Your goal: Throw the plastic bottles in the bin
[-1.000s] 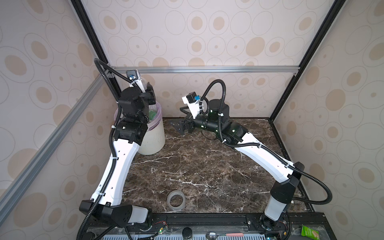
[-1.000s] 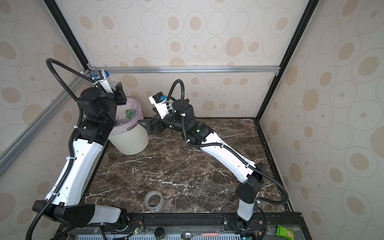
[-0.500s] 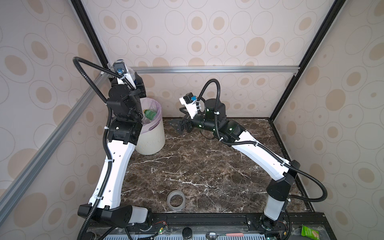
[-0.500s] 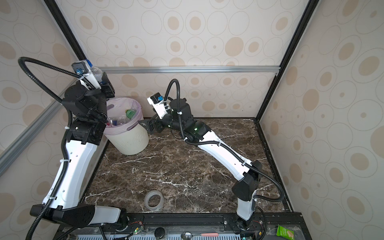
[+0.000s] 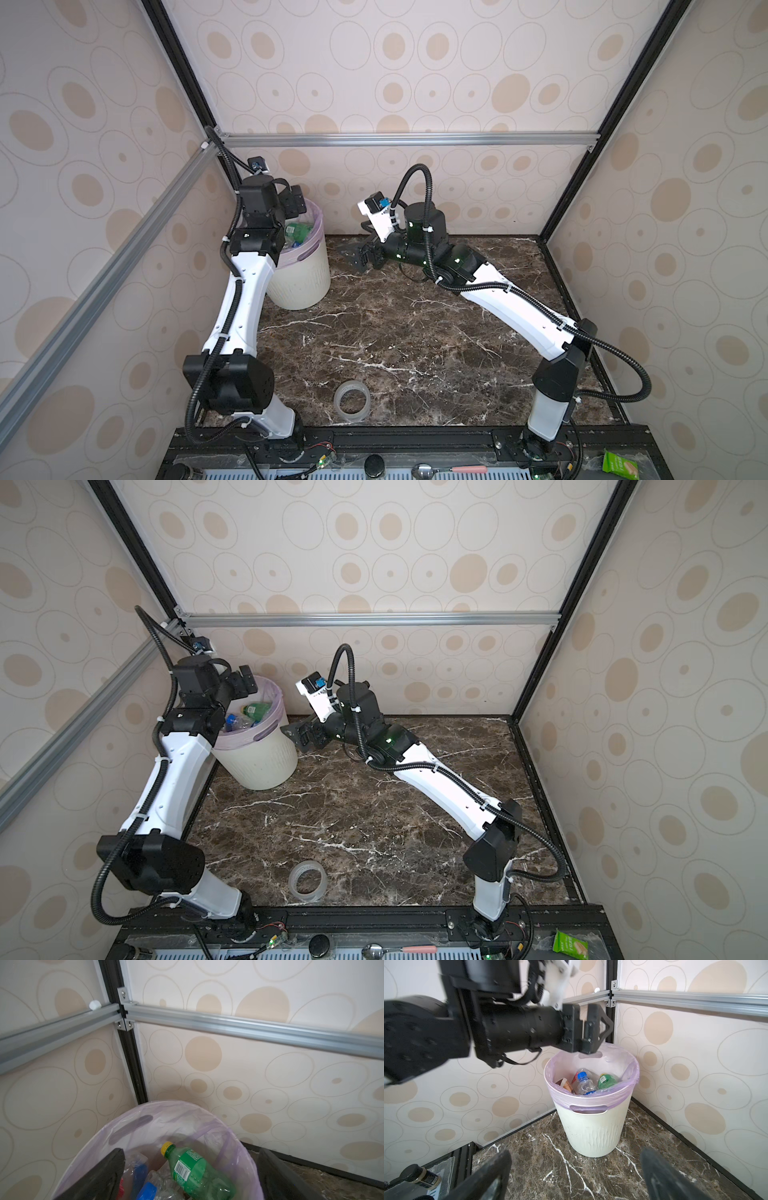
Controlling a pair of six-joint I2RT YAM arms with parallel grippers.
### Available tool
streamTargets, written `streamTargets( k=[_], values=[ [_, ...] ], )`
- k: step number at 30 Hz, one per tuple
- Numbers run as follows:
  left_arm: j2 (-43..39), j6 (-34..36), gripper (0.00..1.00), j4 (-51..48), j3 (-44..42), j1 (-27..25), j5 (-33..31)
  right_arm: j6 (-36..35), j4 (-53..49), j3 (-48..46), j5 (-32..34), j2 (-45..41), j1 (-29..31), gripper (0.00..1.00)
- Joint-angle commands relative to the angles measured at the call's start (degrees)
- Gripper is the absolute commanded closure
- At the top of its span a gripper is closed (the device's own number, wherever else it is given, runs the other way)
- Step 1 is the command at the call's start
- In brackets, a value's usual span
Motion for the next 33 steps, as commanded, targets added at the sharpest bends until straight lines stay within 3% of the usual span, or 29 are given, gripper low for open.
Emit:
streamTargets(
  k=[1, 19, 27, 33],
  values=[
    [-2.98, -2.11, 0.01, -0.32, 3.14, -0.07, 2.01, 0.11, 1.05, -0.49, 0.51, -0.4, 0.03, 0.0],
    [-1.76, -2.48, 0.01, -4.71, 2.7, -0.98, 5.44, 4.14, 1.05, -4.21, 2.48, -2.38, -2.27, 0.0],
    [-3.63, -1.2, 0.01, -1.61, -1.23, -5.71, 5.14, 5.09, 0.0, -7.44, 4.34, -4.06, -4.13, 0.0],
    [-4.08, 0.41, 0.01, 4.29, -6.6, -12.81, 4.93, 7.04, -0.47, -13.45, 9.5, -7.76, -8.04, 0.0]
  ],
)
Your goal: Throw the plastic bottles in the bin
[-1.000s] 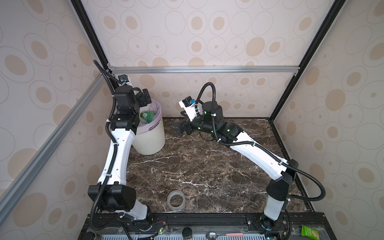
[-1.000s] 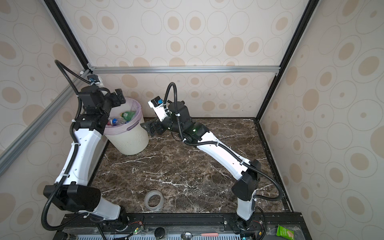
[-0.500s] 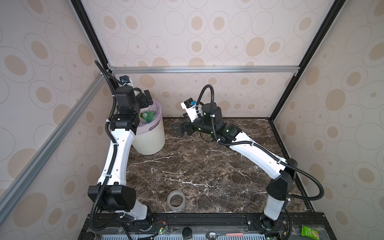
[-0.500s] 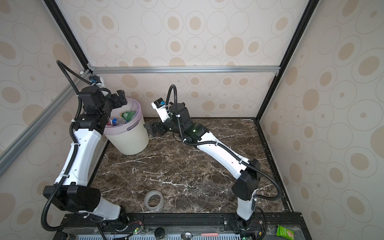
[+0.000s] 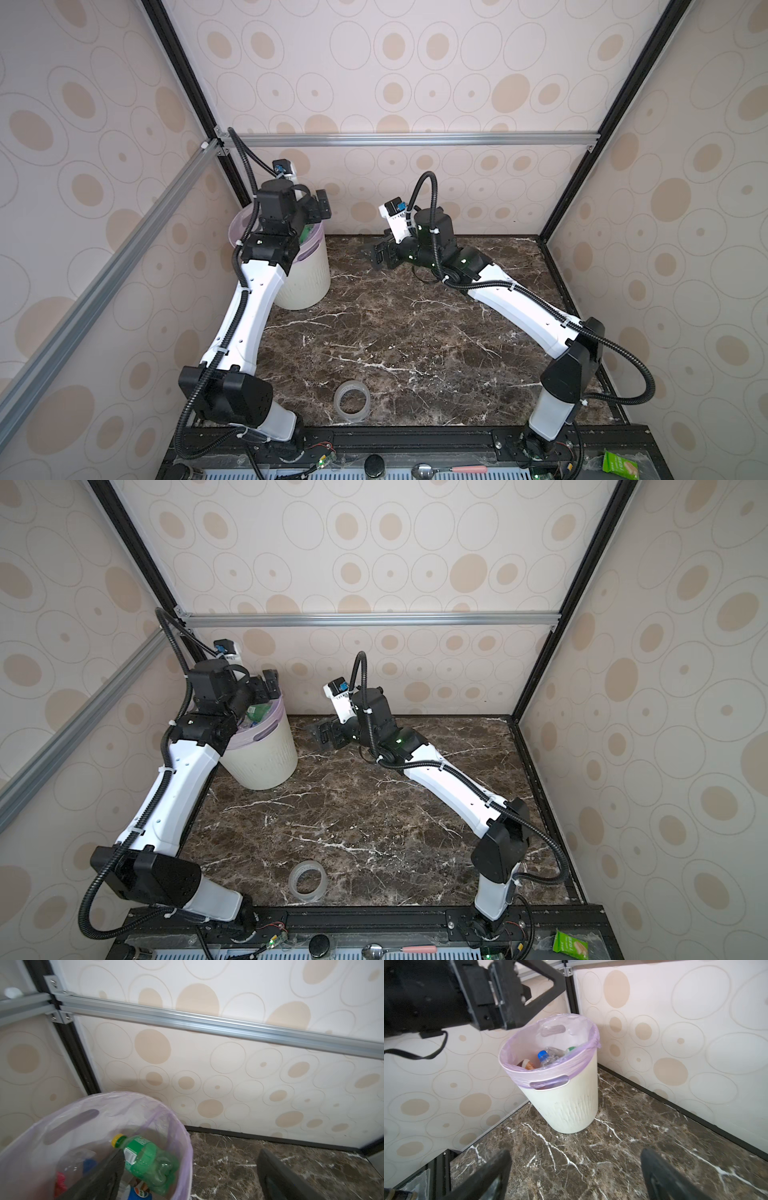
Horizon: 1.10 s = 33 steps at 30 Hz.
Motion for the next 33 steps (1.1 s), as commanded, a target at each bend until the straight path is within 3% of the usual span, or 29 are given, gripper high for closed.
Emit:
streamTargets(
  k=[1, 7, 12, 15, 19, 24, 29, 33],
  values=[
    [-1.47, 2.37, 0.01, 5.37, -2.86, -4.16, 0.13, 1.81, -0.07, -4.55, 5.39, -4.72, -2.88, 0.0],
    [-1.77, 7.29, 0.01, 15.64, -12.54, -13.72, -1.31, 2.85, 2.58, -18.28, 10.28, -13.73, -11.09, 0.0],
    [-4.59, 9.93, 0.01, 31.95, -28.75, -15.98, 1.07, 2.06, 6.03, -30.8, 17.12, -20.33, -18.55, 0.0],
    [-5.58, 12.63, 0.01, 42.65, -38.22, -17.27, -0.91, 4.48, 7.65, -37.37, 22.93, -23.21, -23.02, 0.0],
    [-3.88, 14.31, 0.01, 48.8, -45.17, -17.4, -8.09, 7.17, 8.46, -44.19, 31.88, -24.44, -26.41, 0.0],
    [-3.51, 17.55, 0.01, 52.77, -54.16, -17.38, -14.93, 4.07, 11.6, -52.14, 42.09, -23.41, -28.33, 0.0],
    [-5.23, 20.54, 0.01, 53.48, -59.6, -16.6, -21.47, 0.23, 19.15, -59.3, 47.92, -22.3, -28.41, 0.0],
    [-5.49, 18.39, 0.01, 55.25, -63.75, -11.75, -22.91, -2.65, 27.72, -64.55, 49.65, -21.37, -28.42, 0.0]
  ],
)
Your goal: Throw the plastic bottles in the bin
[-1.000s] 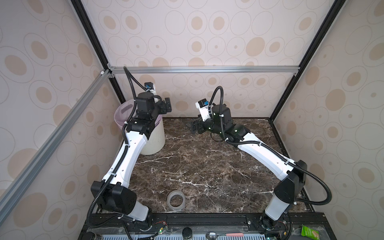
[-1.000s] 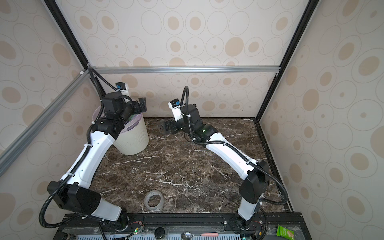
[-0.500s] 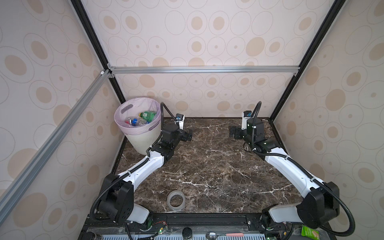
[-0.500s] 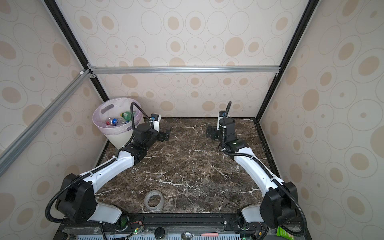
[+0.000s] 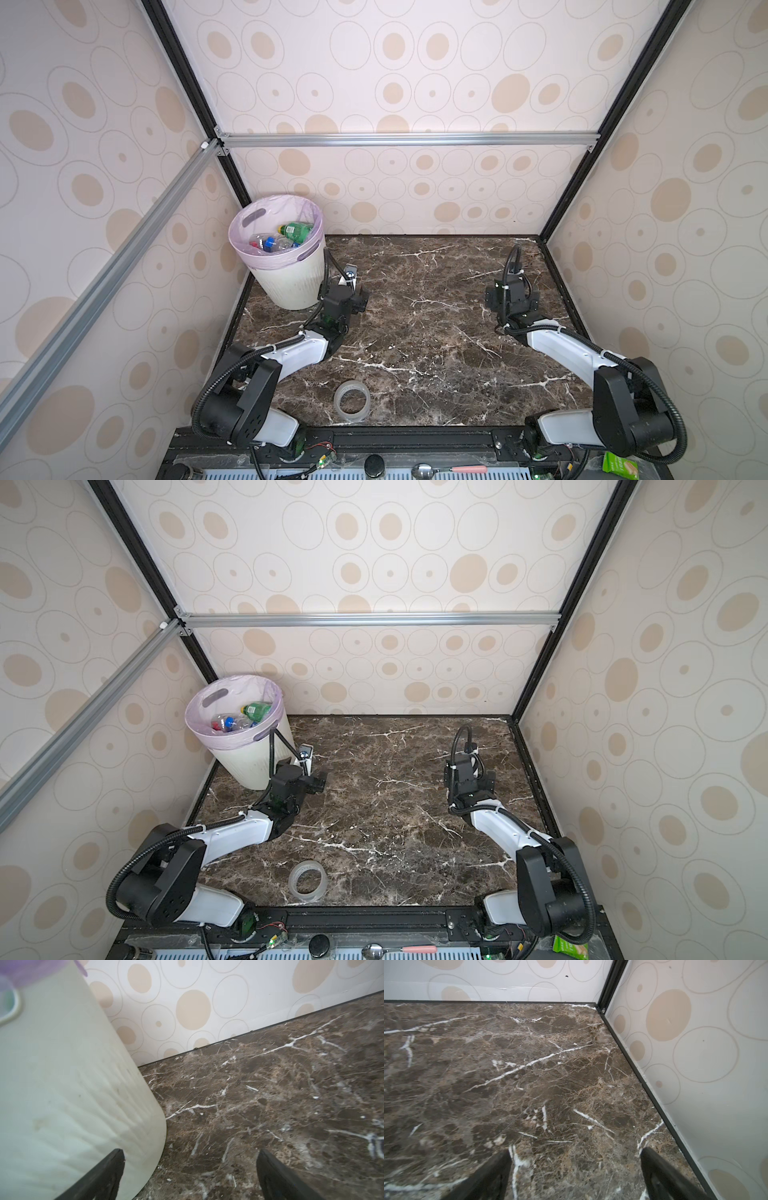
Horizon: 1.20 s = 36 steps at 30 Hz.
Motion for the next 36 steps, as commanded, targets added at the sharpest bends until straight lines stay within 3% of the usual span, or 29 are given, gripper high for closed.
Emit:
streamTargets(
  k=[1, 5, 10, 12, 15, 16, 25, 27, 28, 29, 30, 31, 33, 36],
  values=[
    [-1.15, -0.11, 0.01, 5.63, -2.67, 4.62, -5.92, -4.32, 11.83, -4.03, 4.76, 1.16, -0.09, 0.0],
    [2.29, -1.26, 0.01, 12.34, -5.53, 9.54, -7.23, -6.58, 20.0, -8.36, 6.75, 2.71, -0.09, 0.0],
    [7.81, 3.48, 0.01, 20.42, -7.87, 12.04, -6.66, -6.11, 22.28, -9.07, 5.44, 4.21, -0.09, 0.0],
    [7.58, -1.08, 0.01, 18.68, -7.37, 15.35, -3.59, -6.2, 24.33, -10.14, 5.44, 4.36, -0.09, 0.0],
    [7.5, -4.94, 0.01, 27.57, -11.73, 18.89, 1.83, -7.14, 28.41, -11.71, 5.84, 5.23, -0.09, 0.0],
    [6.9, -5.87, 0.01, 25.53, -11.52, 19.6, 3.36, -7.1, 27.95, -11.67, 5.73, 5.11, -0.09, 0.0],
    [6.19, -6.22, 0.01, 28.73, -13.59, 22.09, 10.36, -7.19, 31.57, -14.54, 4.87, 3.13, -0.09, 0.0],
    [6.11, -5.5, 0.01, 38.13, -19.28, 22.13, 13.92, -7.34, 33.72, -15.62, 5.77, 2.75, -0.09, 0.0],
    [8.77, -4.78, 0.01, 50.07, -23.69, 22.18, 13.7, -7.26, 34.93, -16.29, 6.69, 2.48, -0.09, 0.0],
    [7.78, -5.66, 0.01, 51.68, -25.53, 22.12, 12.26, -7.21, 36.07, -17.13, 7.1, 1.96, -0.09, 0.0],
    [6.54, -6.87, 0.01, 48.05, -24.73, 22.1, 10.23, -7.28, 37.34, -18.07, 7.11, 1.51, -0.09, 0.0],
    [8.21, -6.58, 0.01, 50.62, -24.21, 22.1, 8.53, -7.53, 38.86, -18.88, 7.06, 1.29, -0.09, 0.0],
    [7.11, -6.78, 0.01, 46.3, -23.17, 21.81, 9.04, -8.03, 41.66, -20.39, 7.11, 0.93, -0.12, 0.0],
    [7.41, -6.65, 0.01, 47.26, -23.44, 21.79, 8.76, -8.1, 48.24, -22.55, 8.27, 3.22, -0.09, 0.0]
  ],
)
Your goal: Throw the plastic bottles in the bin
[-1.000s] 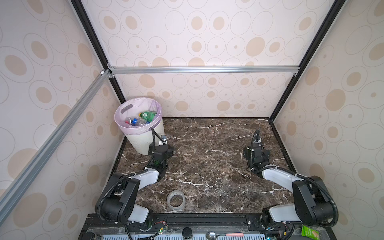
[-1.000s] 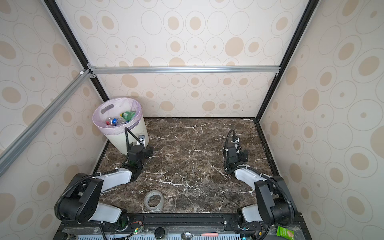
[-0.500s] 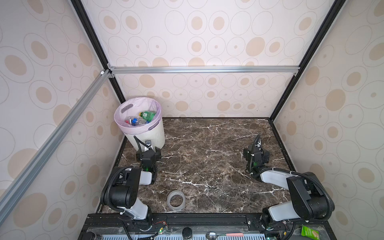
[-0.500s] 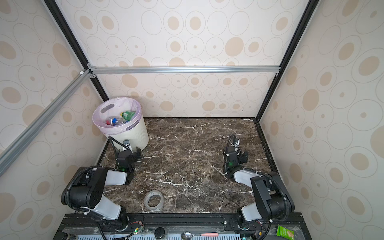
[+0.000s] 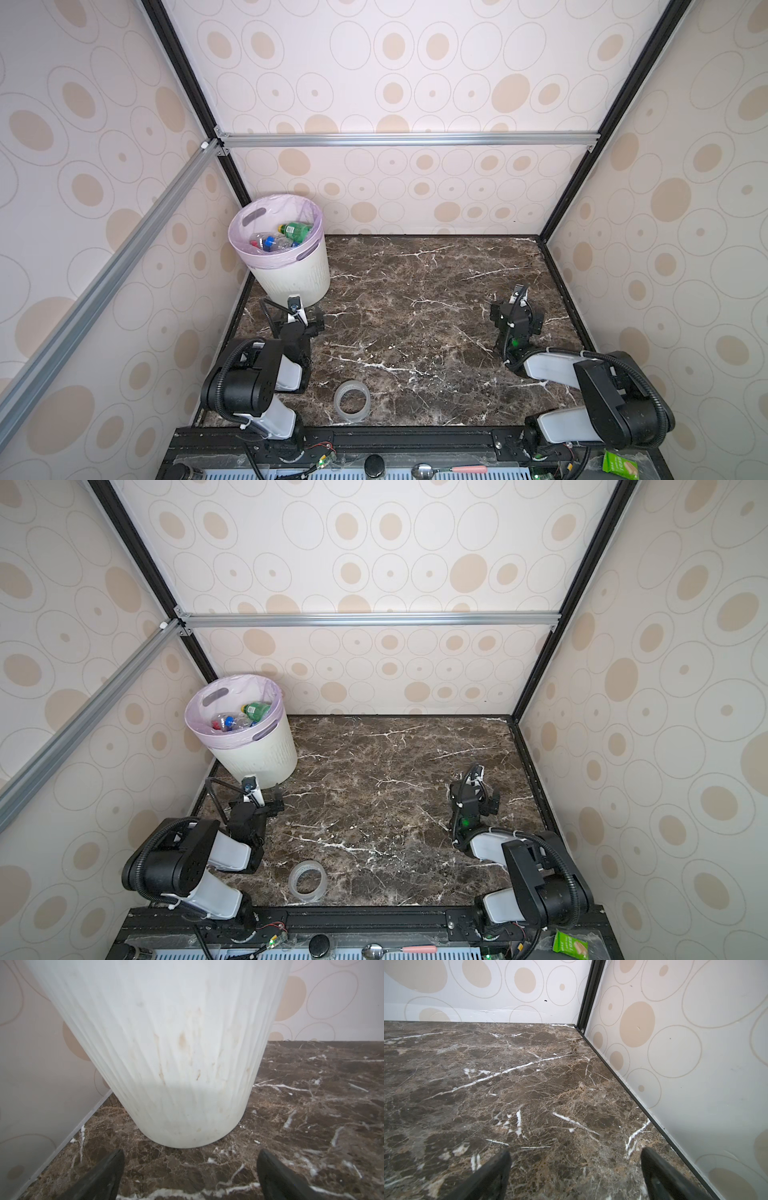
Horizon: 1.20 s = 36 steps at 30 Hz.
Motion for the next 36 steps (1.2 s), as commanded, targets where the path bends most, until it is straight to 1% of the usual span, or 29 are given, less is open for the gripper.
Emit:
streamTargets(
  k=[1, 2, 3, 4, 6, 8, 10, 12, 14, 15, 16, 18, 20, 21, 22, 23, 24, 25, 26, 28, 29, 30, 31, 32, 36],
  values=[
    [-0.01, -0.49, 0.01, 5.82, 0.91, 0.17, -1.16, -0.96, 13.08, -2.43, 3.62, 3.65, -0.13, 0.0],
    [0.41, -0.29, 0.01, 7.09, 0.64, 0.12, -1.26, -3.55, 18.9, -2.42, 4.82, 7.06, -0.1, 0.0],
    [-0.1, -0.42, 0.01, 5.33, 0.91, 0.09, -1.04, -5.96, 22.23, -1.78, 5.47, 8.91, 0.44, 0.0],
    [-0.04, -0.27, 0.01, 4.6, 1.38, 0.09, -0.72, -6.19, 19.93, -0.88, 6.29, 8.57, 1.14, 0.0],
    [0.05, 0.41, 0.01, 1.68, 3.08, -0.18, -0.35, -2.97, 9.82, 1.65, 4.83, 6.31, 0.78, 0.0],
    [0.42, 1.22, 0.01, 2.01, 3.21, -0.27, 1.24, -2.12, 7.12, 2.51, 2.89, 6.13, -0.34, 0.0],
    [0.31, 1.17, 0.01, 2.05, 3.19, -0.4, 1.35, -2.83, 4.55, 4.44, 0.99, 7.02, -0.5, 0.0],
    [0.12, 1.04, 0.01, 1.49, 3.26, -0.31, 1.4, -3.81, -0.24, 7.27, -4.4, 8.05, -1.49, 0.0],
    [0.15, 1.19, 0.01, 1.79, 3.22, -0.31, 1.41, -1.09, -6.53, 10.01, -11.19, 8.33, -5.13, 0.0],
    [0.29, 1.17, 0.01, 1.83, 3.19, -0.4, 1.33, 0.5, -8.77, 10.48, -15.7, 7.75, -7.47, 0.0],
    [0.29, 1.21, 0.01, 2.04, 3.18, -0.35, 1.33, 1.68, -9.23, 9.54, -18.66, 6.58, -8.73, 0.0],
    [0.28, 1.19, 0.01, 1.92, 3.18, -0.36, 1.33, 1.2, -6.12, 8.1, -19.59, 6.59, -9.2, 0.0],
    [0.2, 1.2, 0.01, 1.78, 3.16, -0.38, 1.3, 0.93, -6.27, 7.71, -19.99, 5.93, -9.14, 0.0],
    [0.22, 1.21, 0.01, 1.95, 3.18, -0.35, 1.33, 0.61, -5.03, 6.71, -20.33, 5.44, -8.91, 0.0],
    [0.2, 1.21, 0.01, 1.87, 3.18, -0.4, 1.3, 0.07, -2.03, 5.15, -20.44, 5.08, -8.76, 0.0],
    [0.26, 1.23, 0.01, 1.91, 3.18, -0.51, 1.01, -0.6, 2.55, 2.01, -21.97, 4.38, -8.41, 0.0],
    [0.26, 1.36, 0.01, 2.16, 3.04, -0.83, 0.29, -1.22, 13.71, -3.22, -24.46, 6.77, -8.53, 0.0],
    [0.28, 1.61, 0.01, 2.63, 2.81, -1.26, -0.65, -2.11, 29.1, -7.31, -23.58, 11.75, -8.65, 0.0],
    [0.38, 1.9, 0.01, 3.43, 2.53, -1.81, -1.68, -2.75, 34.9, -8.77, -24.4, 13.36, -8.58, 0.0],
    [0.45, 2.23, 0.01, 4.27, 2.14, -2.27, -2.84, 0.25, 12.72, -3.67, -23.82, 5.4, -8.96, 0.0],
    [0.54, 2.26, 0.01, 4.62, 2.04, -2.45, -3.1, 0.93, 7.99, -0.09, -24.53, 6.84, -9.98, 0.0],
    [0.47, 2.26, 0.01, 4.6, 2.02, -2.46, -3.17, -0.78, 9.1, 2.45, -24.71, 10.24, -9.87, 0.0],
    [0.51, 2.31, 0.01, 4.74, 1.95, -2.46, -3.19, -1.76, 7.18, 2.96, -22.75, 9.69, -8.38, 0.0],
    [0.6, 2.27, 0.01, 4.72, 1.95, -2.48, -3.16, -0.81, 3.96, 2.62, -23.59, 7.41, -8.5, 0.0],
    [0.55, 2.29, 0.01, 4.75, 1.96, -2.46, -3.12, -0.66, 5.91, 2.71, -23.16, 8.76, -9.03, 0.0]
  ],
)
